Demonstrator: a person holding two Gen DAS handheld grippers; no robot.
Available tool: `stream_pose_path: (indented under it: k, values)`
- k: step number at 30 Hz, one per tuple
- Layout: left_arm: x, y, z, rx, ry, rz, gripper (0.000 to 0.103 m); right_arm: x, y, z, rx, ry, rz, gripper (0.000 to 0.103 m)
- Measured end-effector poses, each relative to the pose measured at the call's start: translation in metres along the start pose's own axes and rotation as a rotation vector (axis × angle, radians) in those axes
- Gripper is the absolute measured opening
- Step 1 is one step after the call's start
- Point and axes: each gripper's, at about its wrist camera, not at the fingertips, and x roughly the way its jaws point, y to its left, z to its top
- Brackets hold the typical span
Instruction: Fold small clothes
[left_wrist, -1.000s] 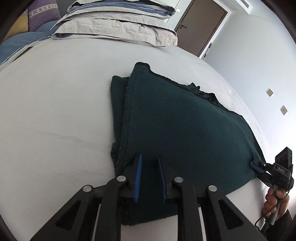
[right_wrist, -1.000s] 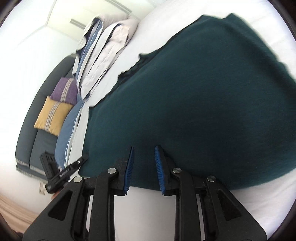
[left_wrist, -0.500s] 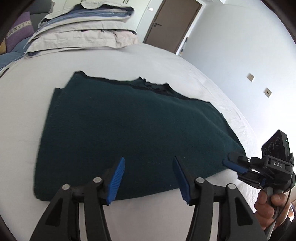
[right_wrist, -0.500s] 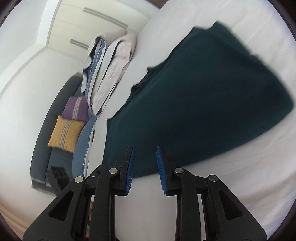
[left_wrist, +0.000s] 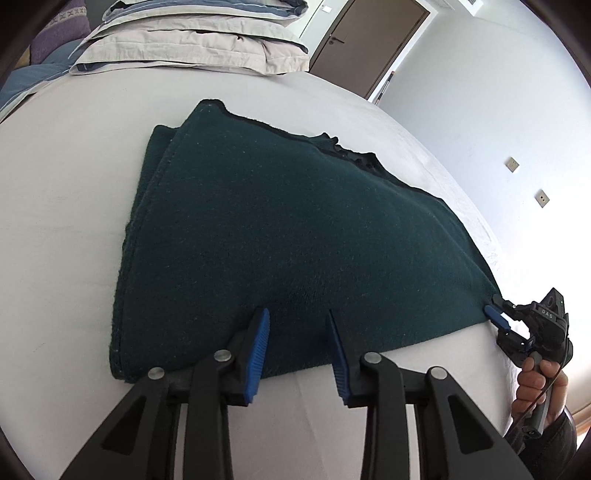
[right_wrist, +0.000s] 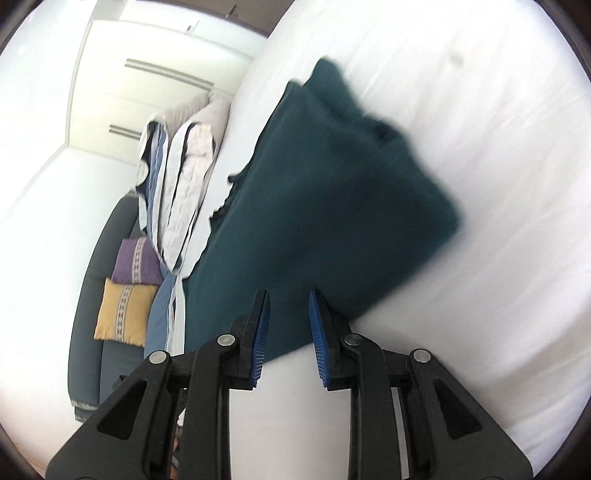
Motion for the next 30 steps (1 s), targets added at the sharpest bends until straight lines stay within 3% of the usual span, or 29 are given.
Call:
stream_pose_path:
  k: [4, 8, 13, 20, 25, 30]
  values:
    - [0.002, -0.001, -0.001, -0.001, -0.005, 0.011, 0.035, -0.031, 0.004, 0.009, 0.005, -0.093, -0.048, 0.022]
    - [0.003, -0.001, -0.002, 0.002, -0.004, 0.014, 0.035, -0.021, 0.037, 0.012, -0.080, -0.052, -0.013, 0.024]
    - [0.002, 0.000, -0.003, 0.004, -0.004, 0.016, 0.035, 0.049, 0.102, 0.026, -0.180, 0.083, 0.034, 0.024]
    - [0.004, 0.000, -0.003, 0.002, 0.002, 0.017, 0.035, 0.185, 0.195, -0.001, -0.320, 0.267, 0.061, 0.024]
    - [0.005, 0.000, -0.003, -0.005, 0.001, 0.008, 0.035, 0.226, 0.183, -0.003, -0.341, 0.319, 0.006, 0.026]
    - [0.003, 0.007, -0.002, -0.038, 0.000, -0.035, 0.034, 0.219, 0.144, 0.031, -0.222, 0.238, 0.062, 0.026]
